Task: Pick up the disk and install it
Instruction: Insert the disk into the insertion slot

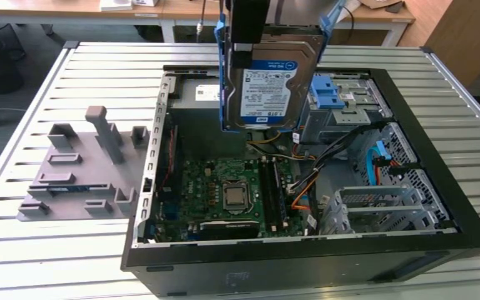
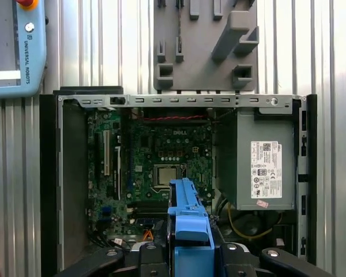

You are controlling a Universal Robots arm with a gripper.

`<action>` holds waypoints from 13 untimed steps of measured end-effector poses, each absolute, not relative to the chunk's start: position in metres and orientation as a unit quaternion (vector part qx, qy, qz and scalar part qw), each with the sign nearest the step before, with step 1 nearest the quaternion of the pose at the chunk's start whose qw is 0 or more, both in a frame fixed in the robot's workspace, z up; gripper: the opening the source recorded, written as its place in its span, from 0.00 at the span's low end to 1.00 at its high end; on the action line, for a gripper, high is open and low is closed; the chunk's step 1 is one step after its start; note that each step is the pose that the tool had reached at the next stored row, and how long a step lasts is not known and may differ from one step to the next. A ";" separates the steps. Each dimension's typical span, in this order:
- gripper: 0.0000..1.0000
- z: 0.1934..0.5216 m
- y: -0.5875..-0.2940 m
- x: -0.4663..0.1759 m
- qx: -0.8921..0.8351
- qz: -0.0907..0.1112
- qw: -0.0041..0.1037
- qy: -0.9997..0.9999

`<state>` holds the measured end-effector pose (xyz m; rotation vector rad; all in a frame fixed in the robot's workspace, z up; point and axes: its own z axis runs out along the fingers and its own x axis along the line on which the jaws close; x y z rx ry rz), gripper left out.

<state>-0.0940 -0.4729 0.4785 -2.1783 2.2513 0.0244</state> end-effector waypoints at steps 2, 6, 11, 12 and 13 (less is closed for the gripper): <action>0.36 0.478 -0.478 -0.094 -0.695 0.008 0.004 0.719; 0.36 0.478 -0.489 -0.093 -0.695 0.008 0.004 0.719; 0.36 0.478 -0.498 -0.087 -0.695 0.008 0.004 0.719; 0.36 0.478 -0.499 -0.084 -0.695 0.008 0.004 0.719; 0.36 0.478 -0.500 -0.081 -0.695 0.008 0.004 0.719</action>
